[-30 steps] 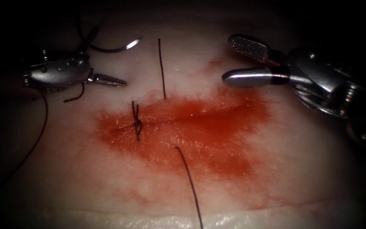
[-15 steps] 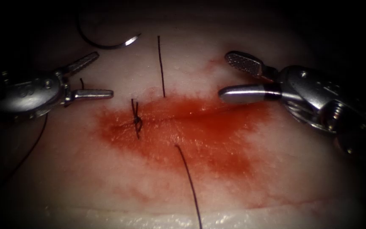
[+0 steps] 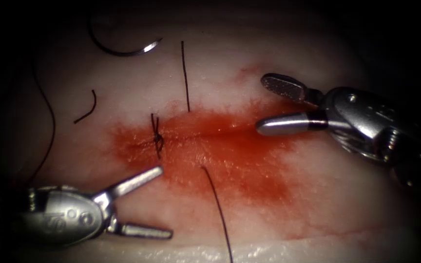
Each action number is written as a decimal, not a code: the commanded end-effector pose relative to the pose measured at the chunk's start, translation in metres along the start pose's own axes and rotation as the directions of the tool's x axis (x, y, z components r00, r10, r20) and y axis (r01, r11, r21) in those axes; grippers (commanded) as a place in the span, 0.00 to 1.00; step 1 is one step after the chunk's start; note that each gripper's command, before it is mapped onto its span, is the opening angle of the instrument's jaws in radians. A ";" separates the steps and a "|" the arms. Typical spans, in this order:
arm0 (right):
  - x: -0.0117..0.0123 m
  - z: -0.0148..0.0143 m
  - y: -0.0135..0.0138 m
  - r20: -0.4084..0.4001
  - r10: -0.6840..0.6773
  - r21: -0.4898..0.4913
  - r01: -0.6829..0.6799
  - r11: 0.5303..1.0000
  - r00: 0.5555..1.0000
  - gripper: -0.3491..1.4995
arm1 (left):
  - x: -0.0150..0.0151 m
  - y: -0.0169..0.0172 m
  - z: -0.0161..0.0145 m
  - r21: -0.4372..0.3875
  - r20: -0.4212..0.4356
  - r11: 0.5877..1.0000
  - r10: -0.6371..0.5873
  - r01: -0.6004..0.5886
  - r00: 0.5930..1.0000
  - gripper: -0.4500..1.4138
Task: Wound Closure
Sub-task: Pick up working end of suture with left needle holder
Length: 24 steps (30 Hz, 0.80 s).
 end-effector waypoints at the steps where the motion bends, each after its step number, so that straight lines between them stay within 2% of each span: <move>1: -0.0009 0.0007 -0.0002 -0.001 -0.001 0.003 0.001 1.000 1.000 0.99 | 0.0003 0.0008 0.0012 0.002 0.000 0.999 0.038 -0.038 0.999 0.56; 4: -0.0012 0.0005 -0.0002 -0.002 -0.006 0.004 0.006 1.000 1.000 0.99 | 0.0020 0.0023 0.0023 -0.011 -0.003 0.992 0.128 -0.128 0.992 0.57; 8: -0.0018 0.0003 -0.0002 -0.004 -0.013 0.006 0.013 1.000 1.000 0.99 | 0.0043 0.0045 0.0042 -0.048 -0.011 0.958 0.282 -0.282 0.959 0.57; 13: -0.0020 0.0002 -0.0002 -0.005 -0.015 0.011 0.015 1.000 1.000 0.99 | 0.0047 0.0051 0.0049 -0.059 0.000 0.939 0.338 -0.338 0.941 0.56; 20: -0.0021 0.0001 -0.0005 -0.005 -0.015 0.011 0.015 1.000 1.000 0.99 | 0.0035 0.0049 0.0062 -0.082 0.045 0.909 0.413 -0.409 0.910 0.54; 24: -0.0021 0.0000 -0.0006 -0.005 -0.015 0.011 0.015 1.000 1.000 0.99 | 0.0024 0.0042 0.0064 -0.084 0.055 0.907 0.417 -0.412 0.907 0.37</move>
